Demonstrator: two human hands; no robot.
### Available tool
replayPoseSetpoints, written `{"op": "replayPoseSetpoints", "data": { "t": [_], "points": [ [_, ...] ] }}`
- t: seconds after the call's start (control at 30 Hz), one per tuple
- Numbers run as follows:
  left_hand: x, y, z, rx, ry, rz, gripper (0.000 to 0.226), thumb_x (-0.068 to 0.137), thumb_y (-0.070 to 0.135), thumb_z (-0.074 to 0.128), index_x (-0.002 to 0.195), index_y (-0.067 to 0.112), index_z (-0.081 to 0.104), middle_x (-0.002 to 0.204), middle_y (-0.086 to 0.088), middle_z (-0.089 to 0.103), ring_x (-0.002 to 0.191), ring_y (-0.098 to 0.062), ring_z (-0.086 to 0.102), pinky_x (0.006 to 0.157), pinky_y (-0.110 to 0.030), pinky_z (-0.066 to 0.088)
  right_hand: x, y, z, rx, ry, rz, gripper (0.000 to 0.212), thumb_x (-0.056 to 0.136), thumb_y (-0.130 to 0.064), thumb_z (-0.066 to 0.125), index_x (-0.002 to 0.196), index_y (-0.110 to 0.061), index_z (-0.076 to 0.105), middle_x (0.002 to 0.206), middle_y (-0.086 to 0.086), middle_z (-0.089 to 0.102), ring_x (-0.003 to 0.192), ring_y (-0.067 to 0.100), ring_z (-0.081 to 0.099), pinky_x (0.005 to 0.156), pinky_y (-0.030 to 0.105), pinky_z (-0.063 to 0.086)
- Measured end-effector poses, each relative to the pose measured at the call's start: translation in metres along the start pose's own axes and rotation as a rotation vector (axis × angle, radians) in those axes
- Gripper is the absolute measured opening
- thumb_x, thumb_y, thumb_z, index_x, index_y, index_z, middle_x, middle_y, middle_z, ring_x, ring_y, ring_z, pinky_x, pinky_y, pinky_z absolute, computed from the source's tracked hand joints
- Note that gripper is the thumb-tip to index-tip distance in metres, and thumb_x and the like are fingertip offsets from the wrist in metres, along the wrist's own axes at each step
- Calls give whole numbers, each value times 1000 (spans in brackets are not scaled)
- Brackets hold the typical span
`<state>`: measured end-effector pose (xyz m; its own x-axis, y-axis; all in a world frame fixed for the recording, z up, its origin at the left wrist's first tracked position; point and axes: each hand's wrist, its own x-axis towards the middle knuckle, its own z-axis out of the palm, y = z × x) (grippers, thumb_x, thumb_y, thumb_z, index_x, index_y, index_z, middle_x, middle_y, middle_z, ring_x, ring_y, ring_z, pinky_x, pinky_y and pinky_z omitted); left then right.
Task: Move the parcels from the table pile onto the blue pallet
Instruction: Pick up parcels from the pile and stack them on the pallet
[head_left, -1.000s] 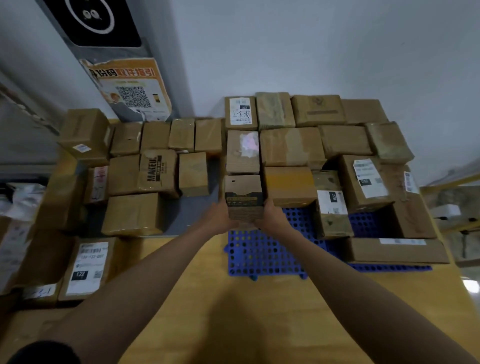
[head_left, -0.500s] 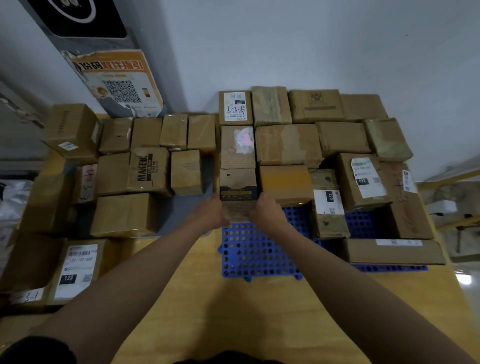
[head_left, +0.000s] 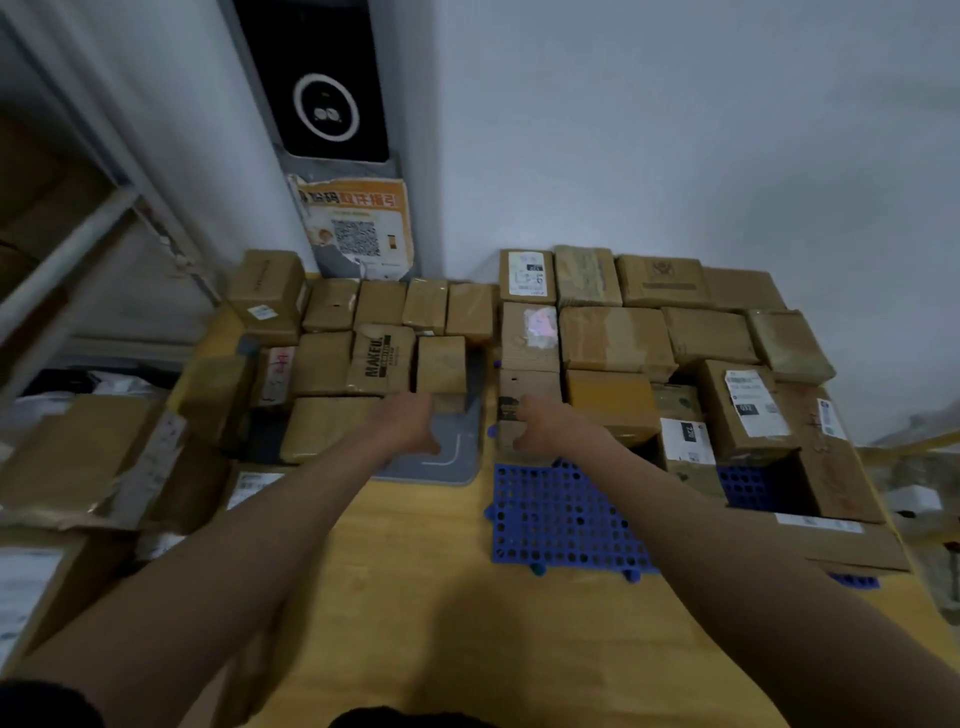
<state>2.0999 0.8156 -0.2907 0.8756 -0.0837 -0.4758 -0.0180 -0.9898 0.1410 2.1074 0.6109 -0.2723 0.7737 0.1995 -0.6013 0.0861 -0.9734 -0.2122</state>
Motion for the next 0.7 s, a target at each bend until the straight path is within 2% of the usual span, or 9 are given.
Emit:
{"op": "replayPoseSetpoints", "data": {
  "t": [0.13, 0.2, 0.27, 0.37, 0.43, 0.57, 0.7],
  "points": [
    [-41, -48, -7, -37, 24, -66, 51, 78, 36, 76, 122, 17, 59, 121, -2, 62, 106, -21, 59, 78, -33, 50, -16, -41, 6, -23, 17, -77, 37, 92, -22, 62, 125, -11, 50, 122, 12, 57, 105, 27, 58, 87, 41, 53],
    [-63, -71, -6, -57, 35, -92, 56, 81, 38, 74, 130, 20, 53, 129, -1, 56, 115, -21, 55, 78, -30, 44, -25, -63, 13, -14, 15, -90, 42, 90, -19, 64, 127, -12, 48, 123, 11, 54, 106, 27, 57, 89, 40, 52],
    [-86, -91, -1, -82, 34, -107, 58, 83, 39, 72, 133, 22, 49, 133, -1, 53, 117, -21, 53, 81, -31, 45, -33, -85, 22, -29, 4, -117, 47, 89, -18, 65, 131, -11, 46, 125, 11, 53, 108, 27, 57, 88, 39, 52],
    [-118, -114, 10, -79, 7, -126, 54, 85, 40, 69, 131, 22, 49, 128, -4, 54, 107, -23, 56, 74, -31, 47, -46, -118, 42, -52, -11, -149, 53, 90, -22, 65, 137, -14, 43, 129, 9, 51, 111, 26, 55, 89, 38, 51],
    [-138, -124, 19, -64, -16, -119, 51, 86, 39, 68, 130, 20, 50, 124, -6, 55, 102, -23, 56, 68, -30, 46, -56, -136, 59, -87, -33, -163, 59, 90, -24, 65, 143, -14, 39, 135, 9, 47, 118, 27, 51, 96, 40, 48],
    [-172, -144, 40, -93, -10, -111, 53, 86, 39, 69, 131, 18, 51, 131, -4, 54, 116, -23, 53, 86, -34, 48, -78, -166, 92, -138, -55, -196, 65, 93, -26, 63, 149, -13, 32, 146, 9, 43, 129, 28, 46, 103, 43, 45],
    [-202, -160, 57, -120, 8, -156, 52, 84, 41, 68, 129, 21, 52, 130, -2, 53, 113, -20, 54, 84, -32, 48, -98, -188, 110, -165, -62, -227, 57, 91, -26, 64, 142, -15, 40, 140, 9, 48, 123, 28, 51, 99, 43, 48]
  ]
}}
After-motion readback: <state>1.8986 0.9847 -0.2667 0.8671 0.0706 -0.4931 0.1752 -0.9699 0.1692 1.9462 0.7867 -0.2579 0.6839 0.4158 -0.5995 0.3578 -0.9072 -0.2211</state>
